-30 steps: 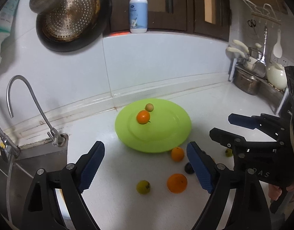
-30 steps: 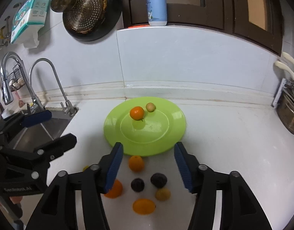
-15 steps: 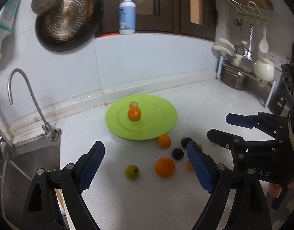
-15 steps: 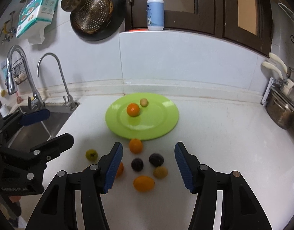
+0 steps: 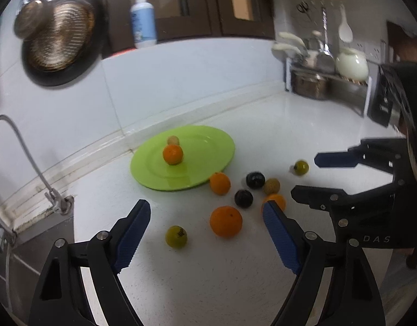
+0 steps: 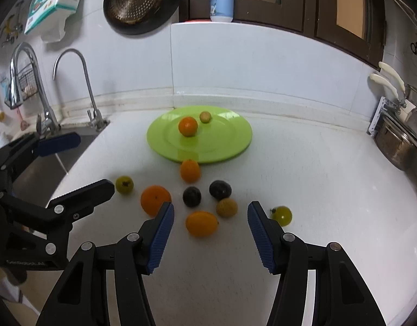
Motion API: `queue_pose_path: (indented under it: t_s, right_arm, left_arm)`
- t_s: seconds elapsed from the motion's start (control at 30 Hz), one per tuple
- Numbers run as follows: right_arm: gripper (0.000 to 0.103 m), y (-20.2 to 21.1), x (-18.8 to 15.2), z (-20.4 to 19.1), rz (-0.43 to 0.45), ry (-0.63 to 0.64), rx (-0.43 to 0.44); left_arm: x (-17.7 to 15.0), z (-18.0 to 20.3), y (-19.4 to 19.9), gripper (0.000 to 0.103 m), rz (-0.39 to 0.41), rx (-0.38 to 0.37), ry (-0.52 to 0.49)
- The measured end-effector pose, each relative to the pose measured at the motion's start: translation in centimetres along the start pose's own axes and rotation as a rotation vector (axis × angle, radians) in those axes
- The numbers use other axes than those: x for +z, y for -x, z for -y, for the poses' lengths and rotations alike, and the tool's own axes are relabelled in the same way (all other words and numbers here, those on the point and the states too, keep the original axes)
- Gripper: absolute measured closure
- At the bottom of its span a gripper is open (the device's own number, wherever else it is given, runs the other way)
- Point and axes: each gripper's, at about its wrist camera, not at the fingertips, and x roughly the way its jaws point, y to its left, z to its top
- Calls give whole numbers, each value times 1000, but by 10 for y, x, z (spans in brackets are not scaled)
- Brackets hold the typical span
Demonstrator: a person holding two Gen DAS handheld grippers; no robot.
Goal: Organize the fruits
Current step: 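Lift both grippers off the plate back toward the remaining fruits, then grasp another large orange with the left gripper while the right gripper grasps the oval orange fruit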
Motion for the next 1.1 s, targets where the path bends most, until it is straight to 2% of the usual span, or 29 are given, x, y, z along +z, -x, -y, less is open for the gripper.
queue_pose_path:
  t_s: [0.2, 0.53, 0.87, 0.97, 1.03, 1.1]
  right_arm:
    - [46, -16, -8, -3, -48, 20, 15]
    - [47, -53, -15, 3, -149, -13, 72]
    - [53, -70, -16, 7, -178, -6, 128]
    - [56, -74, -16, 7, -180, 0, 146]
    - [62, -77, -16, 9, -187, 0, 164]
    - [62, -77, -16, 10, -187, -2, 177]
  left_arm:
    - [-8, 3, -24, 28, -64, -50, -49]
    - [-14, 5, -58, 38, -152, -133, -59]
    - [-15, 4, -71, 41, -185, -139, -25]
    - [-15, 5, -73, 45, -186, -132, -24]
    - [-14, 6, -75, 48, -197, -130, -10]
    - [-13, 7, -76, 50, -203, -134, -2]
